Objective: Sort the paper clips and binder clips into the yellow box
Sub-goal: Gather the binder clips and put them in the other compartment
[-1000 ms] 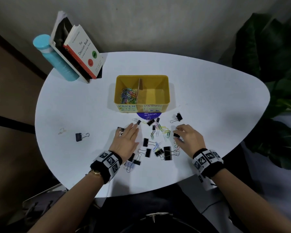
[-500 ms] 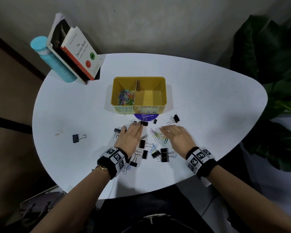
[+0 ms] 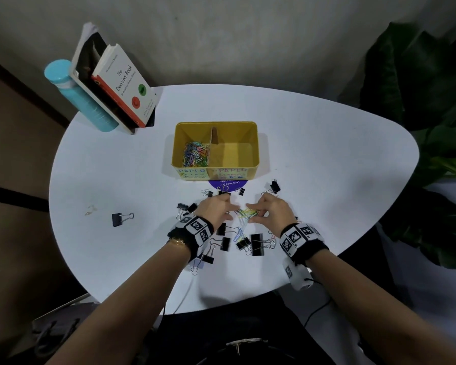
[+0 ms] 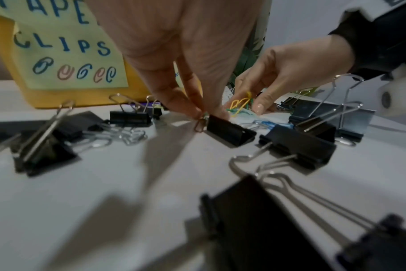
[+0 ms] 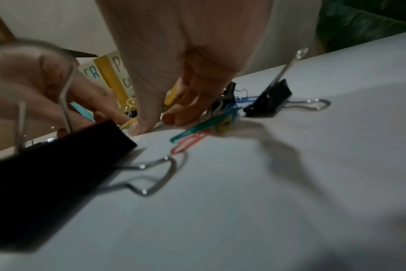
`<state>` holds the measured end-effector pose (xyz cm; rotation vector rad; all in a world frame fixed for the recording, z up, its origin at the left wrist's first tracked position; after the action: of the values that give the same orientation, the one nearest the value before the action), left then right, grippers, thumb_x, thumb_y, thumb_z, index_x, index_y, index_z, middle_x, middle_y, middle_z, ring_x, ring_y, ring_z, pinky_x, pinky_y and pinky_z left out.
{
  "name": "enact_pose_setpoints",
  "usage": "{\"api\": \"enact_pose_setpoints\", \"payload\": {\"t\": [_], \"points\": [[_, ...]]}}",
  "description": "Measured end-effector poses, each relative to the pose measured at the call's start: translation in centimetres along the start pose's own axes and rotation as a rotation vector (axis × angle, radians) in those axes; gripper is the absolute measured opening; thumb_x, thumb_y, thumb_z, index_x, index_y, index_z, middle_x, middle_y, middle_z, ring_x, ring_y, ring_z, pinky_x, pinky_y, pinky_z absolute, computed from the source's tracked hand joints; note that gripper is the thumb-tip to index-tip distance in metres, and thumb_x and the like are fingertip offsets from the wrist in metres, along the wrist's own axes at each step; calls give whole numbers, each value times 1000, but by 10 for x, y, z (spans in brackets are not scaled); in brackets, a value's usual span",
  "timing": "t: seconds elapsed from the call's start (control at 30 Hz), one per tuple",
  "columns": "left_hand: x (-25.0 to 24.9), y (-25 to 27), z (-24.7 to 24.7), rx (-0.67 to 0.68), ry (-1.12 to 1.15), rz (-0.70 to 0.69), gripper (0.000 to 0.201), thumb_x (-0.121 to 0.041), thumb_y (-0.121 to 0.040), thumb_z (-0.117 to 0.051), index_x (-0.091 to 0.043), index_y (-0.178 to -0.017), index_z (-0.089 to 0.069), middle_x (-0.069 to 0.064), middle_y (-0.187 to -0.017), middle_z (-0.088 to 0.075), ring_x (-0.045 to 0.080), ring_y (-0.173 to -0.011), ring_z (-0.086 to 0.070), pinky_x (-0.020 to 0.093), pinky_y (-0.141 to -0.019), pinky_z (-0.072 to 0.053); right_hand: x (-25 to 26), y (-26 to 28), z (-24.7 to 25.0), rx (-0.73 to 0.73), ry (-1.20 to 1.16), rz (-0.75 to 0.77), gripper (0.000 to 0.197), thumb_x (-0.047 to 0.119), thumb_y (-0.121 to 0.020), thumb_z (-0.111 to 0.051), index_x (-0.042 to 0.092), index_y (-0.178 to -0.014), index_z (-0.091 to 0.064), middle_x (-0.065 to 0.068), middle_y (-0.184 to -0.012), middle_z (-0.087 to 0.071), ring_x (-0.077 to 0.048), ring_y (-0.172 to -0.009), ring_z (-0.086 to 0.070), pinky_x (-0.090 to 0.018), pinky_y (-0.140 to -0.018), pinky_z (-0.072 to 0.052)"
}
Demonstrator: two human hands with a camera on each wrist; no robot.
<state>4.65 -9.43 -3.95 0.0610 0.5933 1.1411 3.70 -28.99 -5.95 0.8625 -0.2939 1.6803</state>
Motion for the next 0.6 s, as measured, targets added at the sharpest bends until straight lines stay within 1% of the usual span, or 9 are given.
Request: {"api": "enact_pose_setpoints", "payload": {"t": [0.03, 0.07, 0.17, 0.27, 0.37, 0.4, 0.47, 0.5, 0.6], "points": [[0, 1, -2, -13, 8, 14, 27, -20, -86, -64, -22, -113, -67, 8, -101, -60, 26, -96, -58, 34, -72, -48, -2, 0, -1, -32, -8, -8, 33, 30, -67, -83, 16, -95, -74, 9, -73, -54, -2, -59, -54, -34, -64, -51], [0, 2, -3, -24, 5, 21, 22, -22, -88, -62, -18, -108, -70, 8, -100, -61, 26, -95, -59, 34, -72, -48, -3, 0, -2, -60, 4, -4, 28, 31, -68, -82, 16, -90, -75, 8, -72, -56, -4, -59, -55, -33, -60, -51], [0, 6, -11, -64, -44, -5, 20, -18, -91, -55, -5, -97, -68, 12, -98, -63, 29, -94, -59, 36, -71, -48, -1, 3, -5, -96, 128, 128, 15, 25, -75, -77, 16, -87, -76, -2, -73, -62, -21, -60, -60, -30, -54, -50], [-1, 7, -14, -58, -145, -38, 17, -12, -93, -50, 1, -99, -60, 17, -102, -60, 32, -99, -55, 42, -71, -51, 2, 3, -5, -100, 236, 213, 6, 18, -80, -73, 12, -81, -74, -4, -73, -64, -27, -60, -63, -30, -51, -51], [1, 8, -13, -11, -245, -53, 16, -10, -95, -47, 1, -103, -53, 17, -107, -55, 32, -103, -51, 41, -71, -51, 3, -1, -5, -118, 281, 163, 10, 18, -84, -67, 8, -82, -69, -7, -78, -64, -31, -62, -63, -31, -51, -48], [3, 10, -11, -33, -225, -52, 16, -11, -95, -47, 1, -103, -53, 17, -107, -55, 32, -102, -52, 40, -72, -50, 4, -1, -4, -126, 259, 137, 11, 19, -85, -66, 8, -83, -69, -8, -79, -64, -31, -63, -62, -32, -52, -48], [6, 17, -3, -152, -91, -46, 15, -12, -93, -52, 2, -96, -56, 18, -99, -57, 31, -93, -56, 43, -70, -51, 13, -2, 2, -172, 162, 121, 11, 20, -86, -67, 9, -83, -69, -4, -78, -63, -22, -61, -59, -32, -56, -51], [7, 23, 4, -252, -5, -30, 13, -11, -92, -54, 1, -91, -58, 17, -94, -58, 30, -87, -57, 43, -67, -52, 22, -3, 6, -206, 97, 129, 10, 19, -86, -67, 10, -83, -70, -2, -78, -63, -16, -60, -56, -30, -58, -51], [15, 35, 36, -505, 215, 90, 12, -15, -93, -53, -5, -90, -58, 9, -89, -57, 20, -76, -53, 32, -67, -48, 65, -16, 24, -318, -86, 169, 8, 17, -86, -67, 9, -86, -71, 1, -81, -61, -12, -64, -56, -17, -60, -48]]}}
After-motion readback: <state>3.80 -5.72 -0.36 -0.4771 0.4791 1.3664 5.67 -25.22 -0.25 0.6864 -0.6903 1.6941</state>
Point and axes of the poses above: each hand's wrist, its own y-axis away from the middle knuckle, its own z-axis out of the back of the hand, x = y × z, the point moved 1 cm from there along -y, towards the middle knuckle
